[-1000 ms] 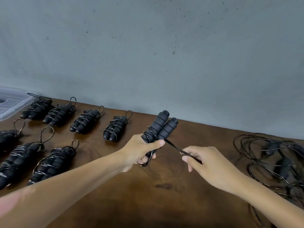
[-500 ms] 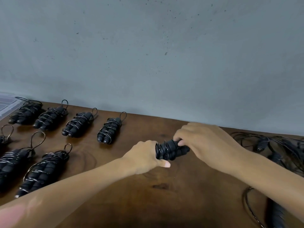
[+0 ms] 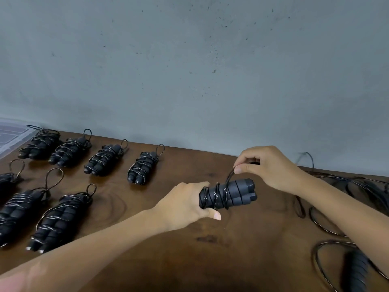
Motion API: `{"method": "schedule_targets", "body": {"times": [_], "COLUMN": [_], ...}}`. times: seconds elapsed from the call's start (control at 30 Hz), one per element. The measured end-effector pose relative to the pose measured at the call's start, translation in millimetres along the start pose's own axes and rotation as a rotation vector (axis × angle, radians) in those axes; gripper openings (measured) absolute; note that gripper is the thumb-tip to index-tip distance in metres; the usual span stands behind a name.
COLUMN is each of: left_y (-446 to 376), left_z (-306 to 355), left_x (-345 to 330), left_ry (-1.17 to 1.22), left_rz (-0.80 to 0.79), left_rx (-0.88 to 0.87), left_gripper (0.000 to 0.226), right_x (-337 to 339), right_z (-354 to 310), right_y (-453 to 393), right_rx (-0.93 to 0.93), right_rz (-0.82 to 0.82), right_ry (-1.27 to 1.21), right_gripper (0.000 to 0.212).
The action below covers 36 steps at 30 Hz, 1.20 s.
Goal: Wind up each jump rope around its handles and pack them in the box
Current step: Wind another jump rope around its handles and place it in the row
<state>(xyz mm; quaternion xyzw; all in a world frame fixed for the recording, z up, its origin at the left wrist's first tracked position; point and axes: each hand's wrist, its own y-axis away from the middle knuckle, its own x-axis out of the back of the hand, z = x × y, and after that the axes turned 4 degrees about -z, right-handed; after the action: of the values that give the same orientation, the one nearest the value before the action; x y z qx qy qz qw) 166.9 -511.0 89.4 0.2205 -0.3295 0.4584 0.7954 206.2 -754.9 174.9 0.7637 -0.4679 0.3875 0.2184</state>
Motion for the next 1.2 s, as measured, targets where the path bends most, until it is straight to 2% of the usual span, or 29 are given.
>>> {"method": "schedule_targets", "body": {"times": [0.2,0.4,0.53,0.63,0.77,0.97,1.2], "left_y": [9,10,7,3,-7,-27,-47], "left_z": [4,-2,-6,-10,-14,-2,24], "left_x": [-2,-4,-5,-5,-4,-9,-15], "left_ry": [0.554,0.779,0.942,1.021,1.027,0.994,0.542], "left_rz": [-0.127,-0.129,-0.077,-0.024,-0.001,0.040,-0.063], "left_rx": [-0.051,0.015,0.126,0.211,0.288,0.341,0.223], "left_gripper": [0.028,0.024,0.039,0.042,0.042,0.037,0.029], "right_x": [-17,-30,-34,-33,-25,-13,10], "right_z": [22,27,27,26,23,9,-27], "right_y": [11,29,41,52,63,71,66], "right_rx": [0.028,-0.034,-0.072,-0.095,-0.149,-0.128,-0.027], "right_rz": [-0.035,0.004,-0.011,0.001,0.061,0.094,0.020], "right_ry": [-0.069,0.027,0.030,0.133,0.259,0.453,0.694], "right_gripper": [0.024,0.028,0.021,0.017,0.020,0.021,0.042]}}
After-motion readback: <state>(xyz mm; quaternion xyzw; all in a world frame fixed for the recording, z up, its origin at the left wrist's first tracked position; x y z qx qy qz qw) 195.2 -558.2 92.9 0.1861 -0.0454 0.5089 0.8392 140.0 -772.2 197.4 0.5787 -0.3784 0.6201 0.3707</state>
